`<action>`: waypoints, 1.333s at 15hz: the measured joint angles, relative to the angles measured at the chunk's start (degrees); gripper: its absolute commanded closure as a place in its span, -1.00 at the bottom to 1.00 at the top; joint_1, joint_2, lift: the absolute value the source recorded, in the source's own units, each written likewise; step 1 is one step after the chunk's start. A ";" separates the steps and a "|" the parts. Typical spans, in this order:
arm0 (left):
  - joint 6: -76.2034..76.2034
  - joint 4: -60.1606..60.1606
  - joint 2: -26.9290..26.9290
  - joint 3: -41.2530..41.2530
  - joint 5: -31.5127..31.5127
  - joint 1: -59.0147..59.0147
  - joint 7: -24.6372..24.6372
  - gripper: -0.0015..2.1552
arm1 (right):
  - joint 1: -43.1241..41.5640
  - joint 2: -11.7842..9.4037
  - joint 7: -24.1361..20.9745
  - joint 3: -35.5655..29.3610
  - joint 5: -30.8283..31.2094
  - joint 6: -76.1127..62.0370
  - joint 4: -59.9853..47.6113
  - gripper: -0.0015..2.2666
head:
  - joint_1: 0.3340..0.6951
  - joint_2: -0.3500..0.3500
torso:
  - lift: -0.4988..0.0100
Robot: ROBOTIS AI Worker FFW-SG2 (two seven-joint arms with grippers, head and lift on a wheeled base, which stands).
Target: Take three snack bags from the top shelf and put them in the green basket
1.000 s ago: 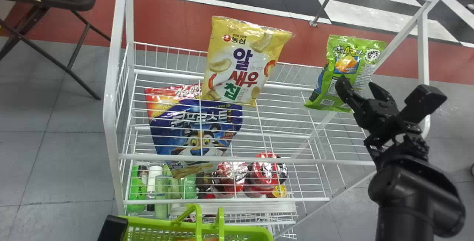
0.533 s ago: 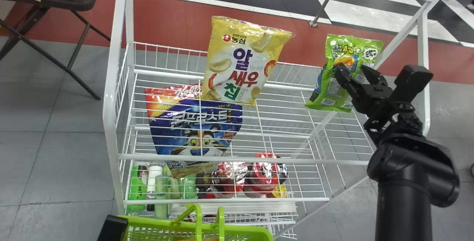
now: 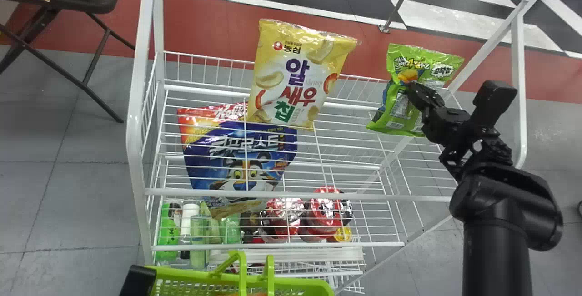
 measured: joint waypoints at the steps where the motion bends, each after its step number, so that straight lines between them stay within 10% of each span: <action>1: 0.00 -0.02 0.00 -0.04 0.00 0.03 0.19 -0.03 | 0.63 0.03 0.29 -0.63 -1.38 -0.27 -0.29 0.96 | 1.00 -1.00 | 0.85; 8: 0.00 -0.04 -0.13 -0.15 0.05 0.14 0.61 -0.03 | 12.79 1.92 3.58 -4.73 -13.63 6.18 -18.59 0.96 | 1.00 -1.00 | 0.85; 15: 0.00 0.10 -0.12 0.20 0.13 -0.49 0.57 -0.03 | 23.26 10.03 8.42 -11.72 -21.23 39.69 -45.82 0.96 | 1.00 -1.00 | 0.85; 20: 0.00 0.48 -0.42 0.24 -0.12 -2.49 0.98 -0.03 | 28.99 10.88 23.09 -16.94 -24.65 64.36 -57.49 0.96 | 1.00 -1.00 | 0.85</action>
